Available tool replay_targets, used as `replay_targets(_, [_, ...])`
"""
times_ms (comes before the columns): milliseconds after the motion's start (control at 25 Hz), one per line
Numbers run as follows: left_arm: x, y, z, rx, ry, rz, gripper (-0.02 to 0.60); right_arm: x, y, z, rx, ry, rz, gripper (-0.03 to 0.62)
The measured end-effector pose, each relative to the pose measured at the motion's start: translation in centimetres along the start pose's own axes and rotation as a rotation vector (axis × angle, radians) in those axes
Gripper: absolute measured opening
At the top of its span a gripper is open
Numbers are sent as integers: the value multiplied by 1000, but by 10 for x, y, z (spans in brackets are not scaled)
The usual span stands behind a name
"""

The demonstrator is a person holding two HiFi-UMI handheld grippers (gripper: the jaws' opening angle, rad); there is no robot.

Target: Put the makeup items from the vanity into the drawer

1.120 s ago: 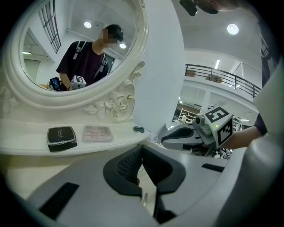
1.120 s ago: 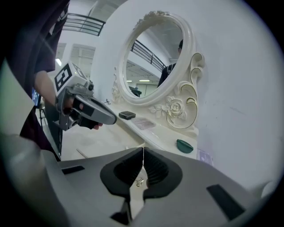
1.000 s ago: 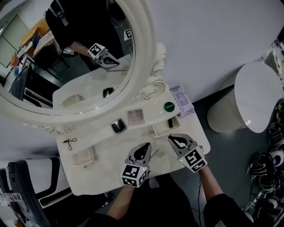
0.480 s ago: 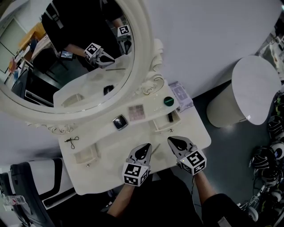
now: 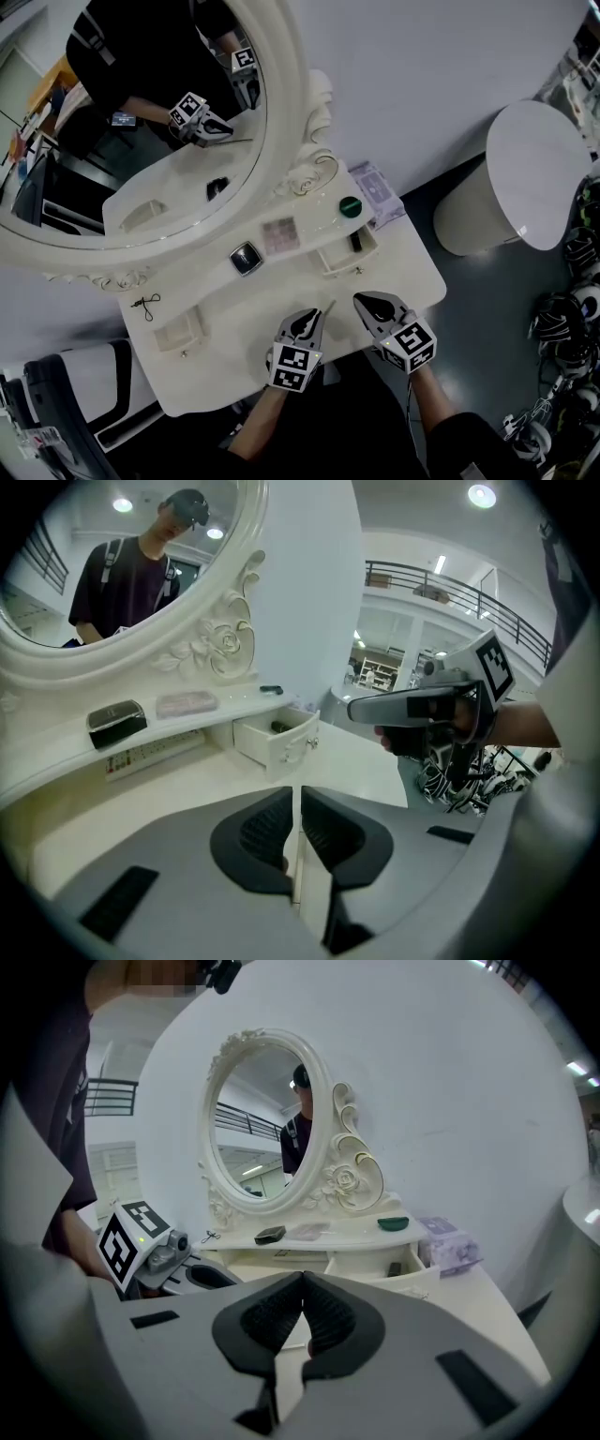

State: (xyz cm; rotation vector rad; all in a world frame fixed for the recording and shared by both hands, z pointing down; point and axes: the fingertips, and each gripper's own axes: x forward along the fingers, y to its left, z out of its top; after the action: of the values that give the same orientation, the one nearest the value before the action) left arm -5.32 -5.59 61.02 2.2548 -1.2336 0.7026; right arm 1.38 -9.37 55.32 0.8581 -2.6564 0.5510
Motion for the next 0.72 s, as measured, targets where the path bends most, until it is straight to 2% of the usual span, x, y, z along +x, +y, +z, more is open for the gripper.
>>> replay_targets(400, [20,-1,-32,32,130,-18,65,-3,-5,-17,46,16,-14,23])
replay_targets(720, [36,-1,-67,134,333,-2,68,-2,-13,-30,77,37,-16,23])
